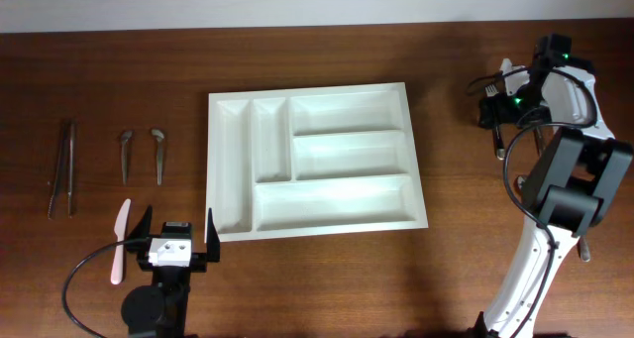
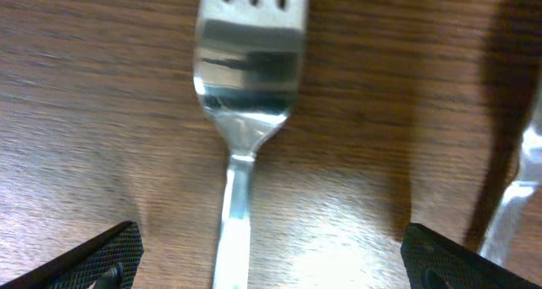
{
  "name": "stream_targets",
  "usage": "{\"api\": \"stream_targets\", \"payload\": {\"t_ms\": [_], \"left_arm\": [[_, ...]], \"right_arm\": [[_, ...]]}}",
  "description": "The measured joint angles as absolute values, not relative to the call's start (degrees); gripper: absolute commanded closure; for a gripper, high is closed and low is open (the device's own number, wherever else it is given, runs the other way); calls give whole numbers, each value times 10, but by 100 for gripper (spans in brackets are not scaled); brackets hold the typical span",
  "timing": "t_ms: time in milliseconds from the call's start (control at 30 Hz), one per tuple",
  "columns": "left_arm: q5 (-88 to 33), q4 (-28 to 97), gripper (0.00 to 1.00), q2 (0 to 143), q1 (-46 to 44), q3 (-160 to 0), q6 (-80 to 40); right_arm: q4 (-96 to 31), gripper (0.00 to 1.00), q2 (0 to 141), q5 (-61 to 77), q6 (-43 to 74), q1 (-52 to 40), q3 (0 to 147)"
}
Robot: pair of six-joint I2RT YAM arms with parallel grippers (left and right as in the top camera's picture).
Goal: Pack container
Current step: 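Lower the right gripper and grasp the fork handle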
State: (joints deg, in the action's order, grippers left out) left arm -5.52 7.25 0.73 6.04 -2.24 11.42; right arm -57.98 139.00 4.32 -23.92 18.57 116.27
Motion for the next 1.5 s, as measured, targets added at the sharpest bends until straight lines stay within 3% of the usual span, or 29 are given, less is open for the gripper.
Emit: {"api": "stream_targets", "payload": {"t_ms": [1300,1500], "left_arm": [[-55,72,1,7,60,-22,114],[-55,72,1,7,60,-22,114]], "right_arm": [[-604,0,1392,7,-237,161,1165],[-605,11,1393,17,-238,161,1165]]}}
